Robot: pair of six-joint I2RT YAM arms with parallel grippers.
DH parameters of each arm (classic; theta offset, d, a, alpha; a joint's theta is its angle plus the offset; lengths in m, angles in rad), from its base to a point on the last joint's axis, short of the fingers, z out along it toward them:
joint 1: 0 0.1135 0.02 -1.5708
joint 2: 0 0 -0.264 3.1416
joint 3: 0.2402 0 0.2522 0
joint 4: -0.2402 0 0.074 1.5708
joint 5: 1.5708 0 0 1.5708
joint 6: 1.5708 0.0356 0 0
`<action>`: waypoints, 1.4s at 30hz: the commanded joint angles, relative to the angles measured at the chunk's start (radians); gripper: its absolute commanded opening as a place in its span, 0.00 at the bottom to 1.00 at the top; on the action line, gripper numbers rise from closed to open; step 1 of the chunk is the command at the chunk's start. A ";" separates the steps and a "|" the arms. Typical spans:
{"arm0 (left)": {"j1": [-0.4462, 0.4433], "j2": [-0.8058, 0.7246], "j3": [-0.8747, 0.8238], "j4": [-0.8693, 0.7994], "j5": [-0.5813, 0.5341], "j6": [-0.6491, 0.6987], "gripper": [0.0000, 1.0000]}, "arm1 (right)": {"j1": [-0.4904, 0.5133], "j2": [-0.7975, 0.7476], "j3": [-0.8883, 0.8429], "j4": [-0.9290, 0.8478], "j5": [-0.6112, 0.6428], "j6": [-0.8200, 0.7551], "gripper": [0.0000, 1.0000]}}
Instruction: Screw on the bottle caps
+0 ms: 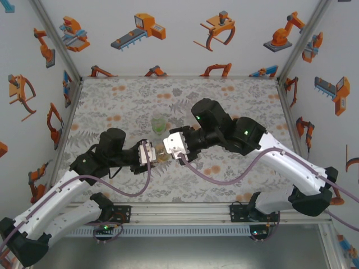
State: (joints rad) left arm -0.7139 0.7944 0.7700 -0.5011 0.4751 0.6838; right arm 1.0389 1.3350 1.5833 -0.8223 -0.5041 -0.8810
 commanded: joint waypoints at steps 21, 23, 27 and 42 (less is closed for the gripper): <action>-0.004 0.000 0.022 -0.002 0.038 0.000 0.00 | 0.028 0.026 0.033 -0.008 -0.058 0.014 0.01; -0.004 -0.005 0.020 -0.002 0.033 0.000 0.00 | 0.028 0.028 0.029 0.002 -0.042 0.087 0.00; -0.004 -0.014 0.020 -0.002 0.009 -0.001 0.00 | 0.027 0.015 -0.013 0.048 -0.028 0.288 0.00; -0.003 -0.046 0.018 0.015 -0.127 -0.025 0.00 | 0.030 -0.040 -0.177 0.302 0.194 1.227 0.00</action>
State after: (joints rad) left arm -0.7197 0.7616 0.7700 -0.5682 0.3916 0.6827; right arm 1.0531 1.2881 1.4185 -0.5404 -0.3580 0.0441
